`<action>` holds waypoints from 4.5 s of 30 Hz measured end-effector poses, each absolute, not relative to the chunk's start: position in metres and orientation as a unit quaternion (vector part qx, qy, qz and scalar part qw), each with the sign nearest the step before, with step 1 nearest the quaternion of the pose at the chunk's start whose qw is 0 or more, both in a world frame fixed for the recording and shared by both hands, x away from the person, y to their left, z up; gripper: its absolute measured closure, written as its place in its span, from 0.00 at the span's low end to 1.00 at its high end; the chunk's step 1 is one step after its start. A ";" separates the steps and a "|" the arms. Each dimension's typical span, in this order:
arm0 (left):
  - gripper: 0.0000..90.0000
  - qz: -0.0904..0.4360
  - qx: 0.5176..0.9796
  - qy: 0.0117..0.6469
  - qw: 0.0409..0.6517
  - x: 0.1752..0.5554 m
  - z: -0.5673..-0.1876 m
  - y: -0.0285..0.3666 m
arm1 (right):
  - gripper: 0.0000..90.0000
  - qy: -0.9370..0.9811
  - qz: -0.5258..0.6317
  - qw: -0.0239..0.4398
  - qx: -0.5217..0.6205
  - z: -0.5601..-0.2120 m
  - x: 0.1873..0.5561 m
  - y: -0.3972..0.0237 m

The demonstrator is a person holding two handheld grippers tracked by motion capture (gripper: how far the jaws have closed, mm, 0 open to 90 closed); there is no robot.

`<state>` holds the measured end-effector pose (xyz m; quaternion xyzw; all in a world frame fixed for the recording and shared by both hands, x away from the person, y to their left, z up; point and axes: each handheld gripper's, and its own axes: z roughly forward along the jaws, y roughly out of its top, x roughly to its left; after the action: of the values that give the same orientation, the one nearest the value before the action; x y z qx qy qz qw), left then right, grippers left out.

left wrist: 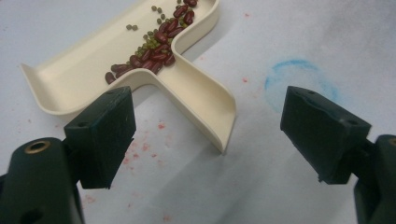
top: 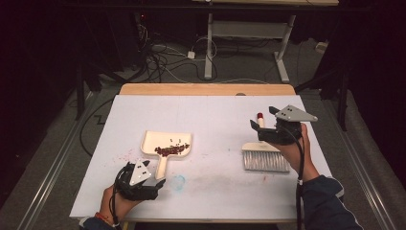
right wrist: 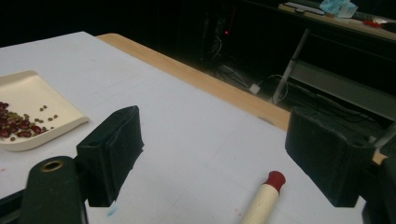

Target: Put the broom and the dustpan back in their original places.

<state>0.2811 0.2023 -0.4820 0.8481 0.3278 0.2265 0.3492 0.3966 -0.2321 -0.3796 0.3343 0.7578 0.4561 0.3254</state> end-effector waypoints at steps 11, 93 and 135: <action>0.20 0.226 0.850 0.325 0.347 0.281 -0.482 0.202 | 0.21 0.762 0.459 0.330 0.315 -0.378 0.383 -0.233; 0.20 0.235 0.849 0.320 0.349 0.278 -0.480 0.200 | 0.22 0.786 0.443 0.351 0.250 -0.441 0.303 -0.279; 0.18 0.239 0.847 0.315 0.355 0.275 -0.482 0.204 | 0.22 0.802 0.425 0.339 0.247 -0.461 0.286 -0.282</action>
<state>0.2748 0.2040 -0.4817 0.8475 0.3145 0.2385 0.3550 0.2858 -0.2818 -0.4605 0.2468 0.8019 0.4253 0.3394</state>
